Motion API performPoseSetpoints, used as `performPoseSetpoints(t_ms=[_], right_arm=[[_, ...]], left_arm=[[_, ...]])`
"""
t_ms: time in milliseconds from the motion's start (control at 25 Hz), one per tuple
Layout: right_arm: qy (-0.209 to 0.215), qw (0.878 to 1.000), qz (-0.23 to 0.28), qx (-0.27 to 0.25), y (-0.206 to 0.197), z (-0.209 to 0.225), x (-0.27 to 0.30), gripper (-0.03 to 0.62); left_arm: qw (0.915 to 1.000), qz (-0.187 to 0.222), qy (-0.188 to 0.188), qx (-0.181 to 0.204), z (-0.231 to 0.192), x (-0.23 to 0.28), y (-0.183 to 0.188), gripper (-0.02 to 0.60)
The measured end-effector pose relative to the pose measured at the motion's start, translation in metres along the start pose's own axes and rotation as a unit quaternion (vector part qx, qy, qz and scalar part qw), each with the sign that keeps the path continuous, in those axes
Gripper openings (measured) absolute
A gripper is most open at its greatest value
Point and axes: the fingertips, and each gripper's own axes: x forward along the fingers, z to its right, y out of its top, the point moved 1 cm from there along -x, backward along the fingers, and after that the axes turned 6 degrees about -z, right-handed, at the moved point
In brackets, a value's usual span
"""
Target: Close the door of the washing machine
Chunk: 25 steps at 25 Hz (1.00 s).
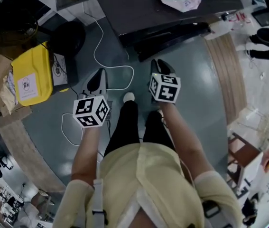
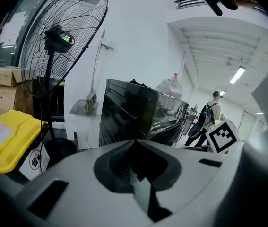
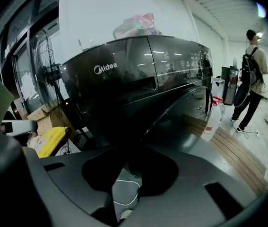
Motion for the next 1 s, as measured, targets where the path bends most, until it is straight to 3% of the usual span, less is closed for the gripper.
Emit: performPoseSetpoints(t_ms=[360,680,1000], right_arm=[[0.054,0.998,0.032,-0.026,0.0,0.009,-0.08,0.064],[0.062,0.995,0.068,-0.027,0.004,0.031,-0.142,0.014],[0.077,0.993,0.087,-0.033,0.002,0.045,-0.181,0.006]], left_arm=[[0.9995,0.001,-0.031,0.001,0.053,-0.018,0.006,0.009],[0.999,-0.003,-0.04,0.018,0.097,-0.038,0.002,0.009],[0.9985,0.008,-0.037,0.041,0.126,-0.055,0.008,0.009]])
